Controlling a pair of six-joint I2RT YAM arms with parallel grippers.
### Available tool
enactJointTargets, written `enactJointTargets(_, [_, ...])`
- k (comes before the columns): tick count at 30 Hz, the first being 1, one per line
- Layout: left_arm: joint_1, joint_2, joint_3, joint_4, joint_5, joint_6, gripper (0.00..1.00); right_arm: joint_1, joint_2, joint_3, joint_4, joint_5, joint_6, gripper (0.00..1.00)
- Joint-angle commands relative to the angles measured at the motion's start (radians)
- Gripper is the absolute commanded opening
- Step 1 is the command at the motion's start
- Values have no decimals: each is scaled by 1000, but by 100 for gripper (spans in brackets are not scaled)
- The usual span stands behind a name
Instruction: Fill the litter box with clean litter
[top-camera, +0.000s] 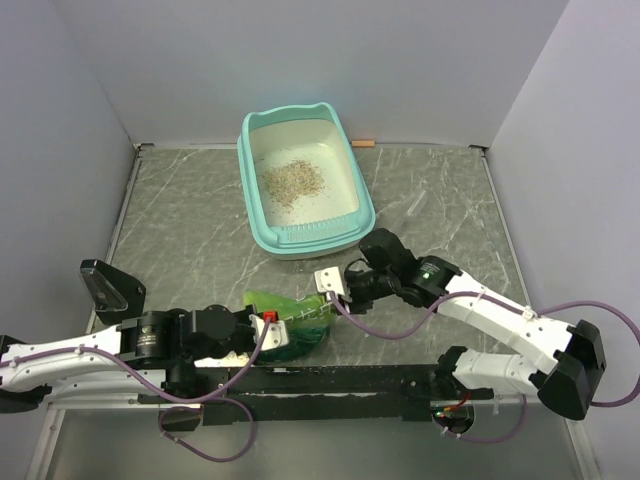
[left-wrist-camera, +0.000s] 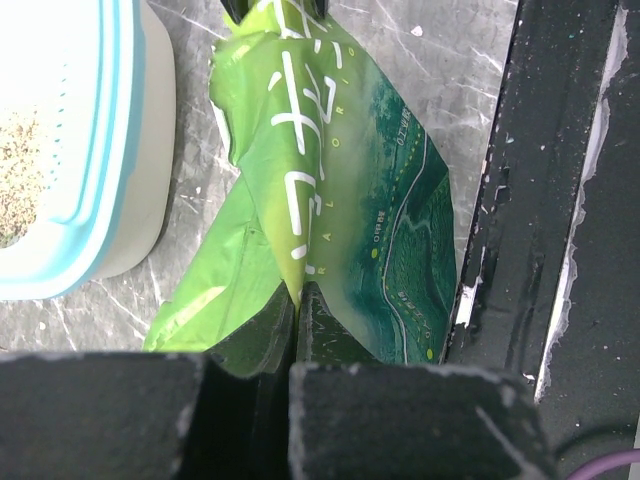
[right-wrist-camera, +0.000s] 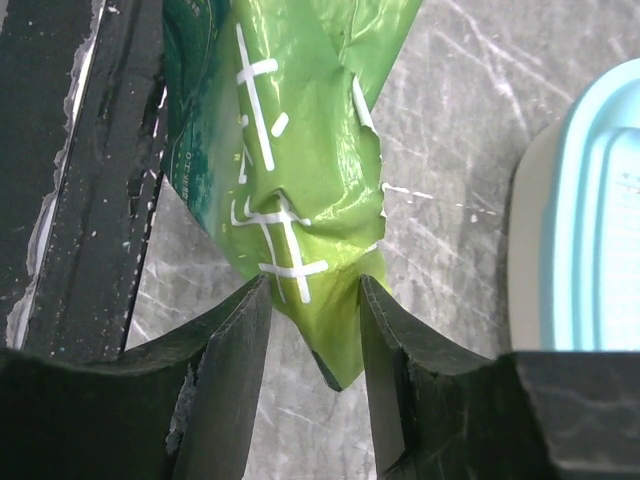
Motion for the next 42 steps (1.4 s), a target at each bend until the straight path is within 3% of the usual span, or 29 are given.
enactJointTargets(1, [0, -42, 23, 161, -3, 3, 1, -11, 40, 15, -1, -55, -34, 47])
enactJointTargets(4, [-2, -53, 20, 160, 0, 3, 1, -16, 61, 19, -12, -56, -40, 38])
enactJointTargets(5, [-2, -56, 18, 158, -2, 3, 1, -19, 67, 21, -13, -44, -41, 14])
enactJointTargets(6, [0, -59, 17, 158, -3, 3, 1, -19, 70, 22, -22, -27, -38, 0])
enactJointTargets(11, [-2, -68, 8, 170, -26, 12, 1, -48, -15, 22, -61, 63, 3, 0])
enactJointTargets(17, [0, -80, -5, 221, -161, 44, 1, -196, -247, -110, 28, -10, 126, 0])
enactJointTargets(21, [-2, -74, 5, 265, -275, 124, 1, -220, -223, -81, -21, 23, 138, 0])
enactJointTargets(26, [7, -79, 20, 287, -214, 215, 1, -227, -238, -108, 2, -4, 161, 0])
enactJointTargets(30, [38, -51, -37, 279, -80, 158, 1, -215, -218, -122, -10, 4, 175, 0])
enactJointTargets(35, [44, 64, -57, 249, -59, 106, 1, -212, -183, -114, 18, 59, 239, 0])
enactJointTargets(38, [46, 69, -75, 267, -60, 106, 1, -212, -186, -136, 76, 167, 327, 18])
enactJointTargets(42, [52, 41, -95, 276, -66, 103, 1, -213, -201, -133, 145, 318, 414, 56])
